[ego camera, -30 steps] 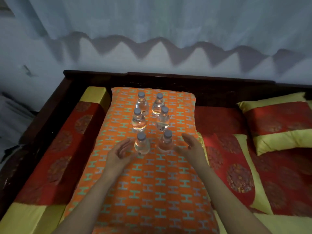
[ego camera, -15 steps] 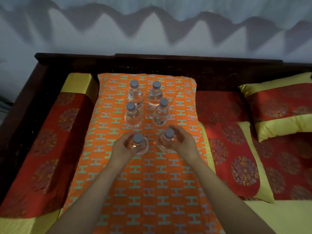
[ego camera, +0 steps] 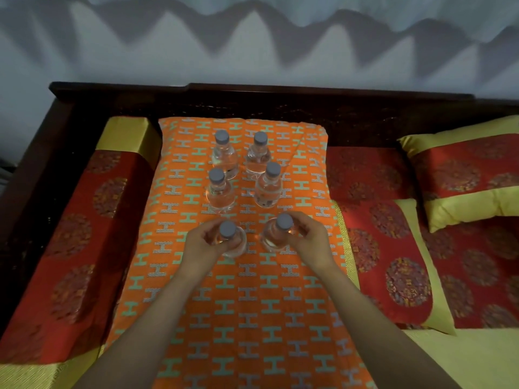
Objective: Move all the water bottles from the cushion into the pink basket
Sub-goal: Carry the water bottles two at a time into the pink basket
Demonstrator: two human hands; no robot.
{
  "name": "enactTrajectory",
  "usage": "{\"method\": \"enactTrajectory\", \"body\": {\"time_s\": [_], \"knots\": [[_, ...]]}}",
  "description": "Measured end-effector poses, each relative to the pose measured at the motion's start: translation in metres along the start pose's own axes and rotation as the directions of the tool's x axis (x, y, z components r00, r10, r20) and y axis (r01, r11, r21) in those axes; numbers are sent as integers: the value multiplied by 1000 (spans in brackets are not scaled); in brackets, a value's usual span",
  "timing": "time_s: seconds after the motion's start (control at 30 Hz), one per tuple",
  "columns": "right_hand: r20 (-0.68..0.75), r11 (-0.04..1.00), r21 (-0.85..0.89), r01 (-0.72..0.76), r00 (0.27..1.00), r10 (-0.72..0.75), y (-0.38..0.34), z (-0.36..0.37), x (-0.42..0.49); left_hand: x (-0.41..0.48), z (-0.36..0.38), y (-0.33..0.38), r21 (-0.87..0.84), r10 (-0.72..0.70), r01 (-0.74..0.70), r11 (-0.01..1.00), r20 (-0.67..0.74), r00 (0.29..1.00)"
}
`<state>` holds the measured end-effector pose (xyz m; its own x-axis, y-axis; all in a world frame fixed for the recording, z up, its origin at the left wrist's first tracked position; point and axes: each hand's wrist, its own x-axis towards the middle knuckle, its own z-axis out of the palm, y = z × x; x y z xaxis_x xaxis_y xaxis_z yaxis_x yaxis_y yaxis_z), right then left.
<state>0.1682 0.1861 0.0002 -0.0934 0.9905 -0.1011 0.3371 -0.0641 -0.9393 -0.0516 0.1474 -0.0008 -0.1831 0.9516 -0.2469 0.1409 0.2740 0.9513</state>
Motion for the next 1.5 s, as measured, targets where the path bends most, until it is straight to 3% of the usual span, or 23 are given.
{"method": "enactTrajectory", "body": {"time_s": [0.33, 0.6, 0.77, 1.07, 1.27, 1.5], "knots": [[-40, 987, 156, 51, 998, -45, -23, -31, -26, -27, -13, 44, -39, 143, -142, 989, 27, 989], [-228, 965, 184, 184, 963, -140, -52, -74, -86, -51, -2, 78, -4, 294, -294, 956, 39, 955], [-377, 954, 209, 215, 918, -124, -64, -101, -132, -80, -1, 91, -22, 369, -369, 929, 94, 925], [-626, 958, 128, 256, 771, -122, -70, -172, -249, -130, 44, 120, -72, 492, -493, 867, 276, 826], [-770, 984, 78, 158, 636, -41, -58, -246, -350, -170, 146, 140, -140, 489, -482, 865, 451, 747], [-901, 999, 41, 29, 433, 24, -38, -341, -473, -240, 287, 165, -198, 461, -439, 877, 606, 648]]}}
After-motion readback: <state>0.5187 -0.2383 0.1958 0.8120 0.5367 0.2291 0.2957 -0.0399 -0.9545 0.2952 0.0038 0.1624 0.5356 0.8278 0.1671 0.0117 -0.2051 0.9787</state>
